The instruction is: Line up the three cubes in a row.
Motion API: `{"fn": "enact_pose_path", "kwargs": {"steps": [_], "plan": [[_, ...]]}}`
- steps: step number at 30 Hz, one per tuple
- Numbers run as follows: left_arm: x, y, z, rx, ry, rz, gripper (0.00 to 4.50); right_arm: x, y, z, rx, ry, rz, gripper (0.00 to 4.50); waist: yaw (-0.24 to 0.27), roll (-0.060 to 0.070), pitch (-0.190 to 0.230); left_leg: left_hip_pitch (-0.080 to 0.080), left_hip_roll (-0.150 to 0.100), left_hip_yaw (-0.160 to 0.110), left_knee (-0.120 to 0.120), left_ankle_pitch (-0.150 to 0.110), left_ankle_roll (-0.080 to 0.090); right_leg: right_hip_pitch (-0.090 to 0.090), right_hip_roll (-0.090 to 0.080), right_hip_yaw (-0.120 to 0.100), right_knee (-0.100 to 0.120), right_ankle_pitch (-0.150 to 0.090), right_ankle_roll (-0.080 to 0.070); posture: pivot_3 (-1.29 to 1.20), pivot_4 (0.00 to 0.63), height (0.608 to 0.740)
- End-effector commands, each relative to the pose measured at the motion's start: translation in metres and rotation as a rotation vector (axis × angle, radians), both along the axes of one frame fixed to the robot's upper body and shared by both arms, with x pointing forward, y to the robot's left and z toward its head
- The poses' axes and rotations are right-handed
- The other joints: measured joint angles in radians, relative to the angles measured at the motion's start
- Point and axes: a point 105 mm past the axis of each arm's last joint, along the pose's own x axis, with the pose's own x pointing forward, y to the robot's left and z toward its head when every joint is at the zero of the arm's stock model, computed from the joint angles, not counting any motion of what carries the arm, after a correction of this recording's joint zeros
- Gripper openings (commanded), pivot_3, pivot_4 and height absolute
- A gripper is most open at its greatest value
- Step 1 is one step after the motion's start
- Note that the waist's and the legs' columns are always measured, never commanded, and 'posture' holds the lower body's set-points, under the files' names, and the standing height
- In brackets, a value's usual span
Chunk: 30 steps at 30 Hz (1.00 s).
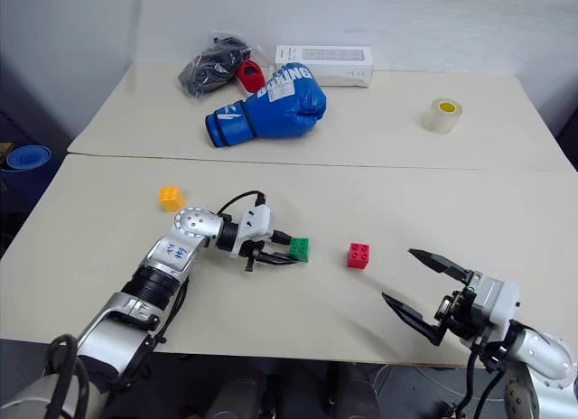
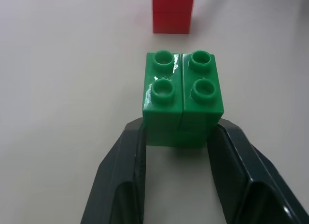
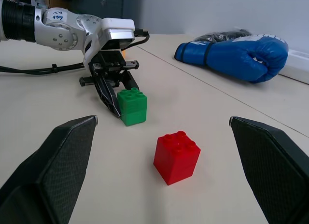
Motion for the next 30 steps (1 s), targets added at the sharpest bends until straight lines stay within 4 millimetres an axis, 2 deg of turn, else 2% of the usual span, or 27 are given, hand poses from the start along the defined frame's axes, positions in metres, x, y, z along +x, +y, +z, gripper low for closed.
{"fn": "enact_pose_path", "kwargs": {"steps": [1,2,3,8,11,13,14,17,19,21,23,26,30], "plan": [[-0.011,0.007,0.017,-0.074,-0.045,-0.057,3.01,0.002,0.006,0.011,-0.009,-0.019,0.026,4.50,-0.002,0.000,0.000,0.000,0.000,0.000,0.000,0.000,0.000,0.000,0.000,0.000,0.000,0.000,0.000,0.00,0.150,0.740],[-0.013,0.012,0.020,-0.082,-0.056,-0.058,3.27,0.004,0.007,0.013,-0.009,-0.017,0.032,4.50,-0.004,0.000,0.000,0.000,0.000,0.000,0.000,0.000,0.000,0.000,-0.001,0.000,0.000,0.000,0.000,0.00,0.150,0.740],[-0.014,0.016,0.021,-0.083,-0.064,-0.057,3.27,0.005,0.008,0.014,-0.009,-0.015,0.035,4.50,-0.006,0.000,0.000,0.000,0.001,0.000,0.000,0.000,0.000,-0.001,-0.005,0.000,0.000,0.000,0.000,0.00,0.150,0.740],[-0.015,0.074,0.013,-0.012,-0.084,0.102,3.27,0.016,0.017,0.022,-0.005,-0.019,0.069,4.50,-0.013,0.000,0.000,0.000,0.001,0.000,0.000,0.000,-0.001,-0.001,-0.006,-0.001,0.001,0.000,-0.001,0.00,0.150,0.740],[-0.019,0.090,0.013,-0.029,-0.087,0.155,3.27,0.019,0.021,0.024,0.001,-0.018,0.086,4.50,-0.004,0.000,0.000,0.000,0.000,-0.001,0.000,0.000,0.000,0.000,-0.008,-0.002,0.001,0.000,-0.001,0.00,0.150,0.740],[-0.035,0.125,0.011,-0.091,-0.104,0.301,3.27,0.022,0.030,0.026,0.018,-0.016,0.122,4.50,-0.005,0.000,0.000,-0.001,0.000,-0.002,0.002,-0.001,0.001,0.000,-0.009,-0.002,0.001,0.000,-0.001,0.00,0.150,0.740],[-0.042,0.137,0.012,-0.118,-0.106,0.354,3.27,0.022,0.033,0.027,0.022,-0.016,0.135,4.50,-0.014,0.000,0.000,-0.001,-0.001,-0.001,0.002,-0.002,0.002,0.000,-0.010,-0.002,0.001,0.000,-0.001,0.00,0.150,0.740],[-0.057,0.177,0.023,-0.343,-0.167,0.678,3.27,0.024,0.040,0.030,0.049,-0.024,0.158,4.50,-0.025,0.000,0.000,-0.002,0.000,-0.003,0.002,-0.003,0.001,0.000,-0.010,-0.002,-0.001,0.000,-0.001,0.00,0.150,0.740],[-0.069,0.207,0.023,-0.442,-0.191,0.877,3.80,0.025,0.043,0.032,0.058,-0.038,0.163,4.50,-0.024,0.000,0.000,-0.002,0.000,-0.004,0.002,-0.003,0.002,0.000,-0.010,-0.003,-0.002,0.000,-0.001,0.00,0.150,0.740],[-0.087,0.241,0.016,-0.487,-0.205,1.073,4.42,0.026,0.047,0.033,0.065,-0.049,0.167,4.50,-0.022,0.000,0.000,-0.001,0.000,-0.004,0.002,-0.004,0.002,0.001,-0.011,-0.003,-0.003,0.000,-0.001,0.00,0.150,0.740],[-0.104,0.264,0.012,-0.530,-0.220,1.218,4.47,0.027,0.049,0.033,0.071,-0.055,0.170,4.50,-0.020,0.000,0.000,0.000,0.000,-0.004,0.002,-0.005,0.001,0.002,-0.011,-0.003,-0.004,0.000,-0.001,0.00,0.150,0.740],[-0.122,0.283,0.008,-0.571,-0.234,1.355,4.47,0.026,0.050,0.031,0.079,-0.059,0.178,4.50,-0.008,-0.001,0.000,0.000,0.000,-0.004,0.002,-0.005,0.001,0.001,-0.011,-0.003,-0.004,0.000,-0.001,0.00,0.150,0.740],[-0.124,0.284,0.008,-0.601,-0.238,1.398,4.47,0.025,0.052,0.028,0.080,-0.057,0.193,4.50,0.003,-0.002,-0.001,-0.001,0.000,-0.004,0.002,-0.007,0.001,0.001,-0.011,-0.003,-0.005,0.000,-0.001,0.00,0.150,0.740]]}}
